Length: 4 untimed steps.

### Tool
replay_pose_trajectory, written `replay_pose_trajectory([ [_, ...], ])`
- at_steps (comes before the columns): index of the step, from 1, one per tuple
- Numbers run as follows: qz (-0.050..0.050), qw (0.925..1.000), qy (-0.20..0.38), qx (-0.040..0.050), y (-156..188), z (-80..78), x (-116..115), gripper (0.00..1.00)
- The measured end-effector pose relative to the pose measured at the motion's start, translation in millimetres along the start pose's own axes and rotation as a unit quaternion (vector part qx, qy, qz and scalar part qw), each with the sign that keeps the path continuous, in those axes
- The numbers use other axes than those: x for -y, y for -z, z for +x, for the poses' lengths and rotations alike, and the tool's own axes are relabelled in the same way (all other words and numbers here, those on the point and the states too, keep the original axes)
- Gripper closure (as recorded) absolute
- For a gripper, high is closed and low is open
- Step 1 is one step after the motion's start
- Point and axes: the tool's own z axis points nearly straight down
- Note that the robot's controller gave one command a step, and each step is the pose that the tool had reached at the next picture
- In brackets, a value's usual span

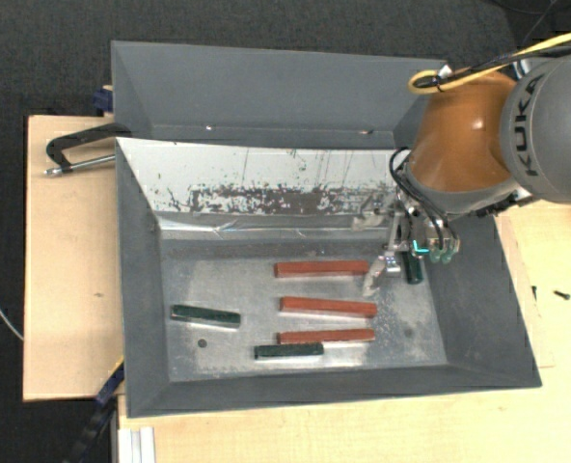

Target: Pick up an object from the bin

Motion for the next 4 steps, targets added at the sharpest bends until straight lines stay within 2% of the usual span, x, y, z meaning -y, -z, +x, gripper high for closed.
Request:
replay_pose_trajectory([
  [1,0.0,1.0,0.0,0.0042,5,-1.9,0,0.0],
  [2,0.0,0.9995,-0.03,0.0052,-61,-1.2,-1,1.0],
  [3,0.0,0.9995,-0.03,0.0052,-61,-1.2,-1,1.0],
  [4,0.0,0.9994,-0.034,0.003,-14,2.4,0,1.0],
])
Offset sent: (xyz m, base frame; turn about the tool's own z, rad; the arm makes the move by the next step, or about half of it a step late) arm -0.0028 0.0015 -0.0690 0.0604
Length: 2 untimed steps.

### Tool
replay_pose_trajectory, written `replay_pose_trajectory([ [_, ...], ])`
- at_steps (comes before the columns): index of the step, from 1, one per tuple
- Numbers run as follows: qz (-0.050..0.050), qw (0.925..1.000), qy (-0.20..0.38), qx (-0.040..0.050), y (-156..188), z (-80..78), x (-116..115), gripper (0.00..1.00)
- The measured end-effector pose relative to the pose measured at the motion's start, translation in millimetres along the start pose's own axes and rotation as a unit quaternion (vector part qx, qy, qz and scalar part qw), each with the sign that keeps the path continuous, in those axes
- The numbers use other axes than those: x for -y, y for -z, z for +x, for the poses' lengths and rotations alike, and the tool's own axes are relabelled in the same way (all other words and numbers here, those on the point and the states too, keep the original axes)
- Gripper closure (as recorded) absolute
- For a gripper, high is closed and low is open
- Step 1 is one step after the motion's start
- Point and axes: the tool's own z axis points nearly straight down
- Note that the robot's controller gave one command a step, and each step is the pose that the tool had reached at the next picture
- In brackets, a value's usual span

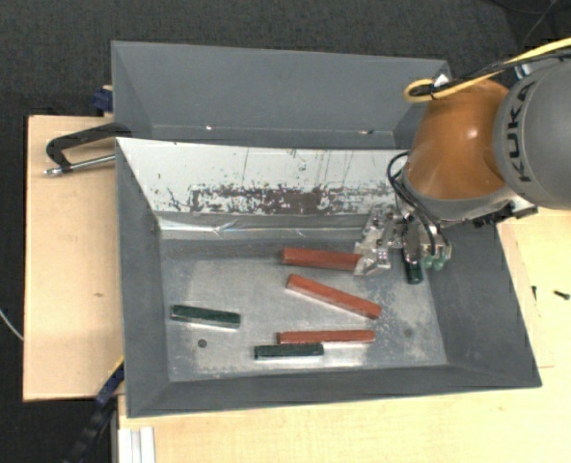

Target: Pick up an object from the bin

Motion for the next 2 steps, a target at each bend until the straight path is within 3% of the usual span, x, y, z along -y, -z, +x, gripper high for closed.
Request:
replay_pose_trajectory([
  [1,0.0,0.9999,-0.013,0.0017,68,-3.8,0,1.0],
  [2,0.0,0.9999,-0.013,0.0055,106,-13.7,-26,1.0],
])
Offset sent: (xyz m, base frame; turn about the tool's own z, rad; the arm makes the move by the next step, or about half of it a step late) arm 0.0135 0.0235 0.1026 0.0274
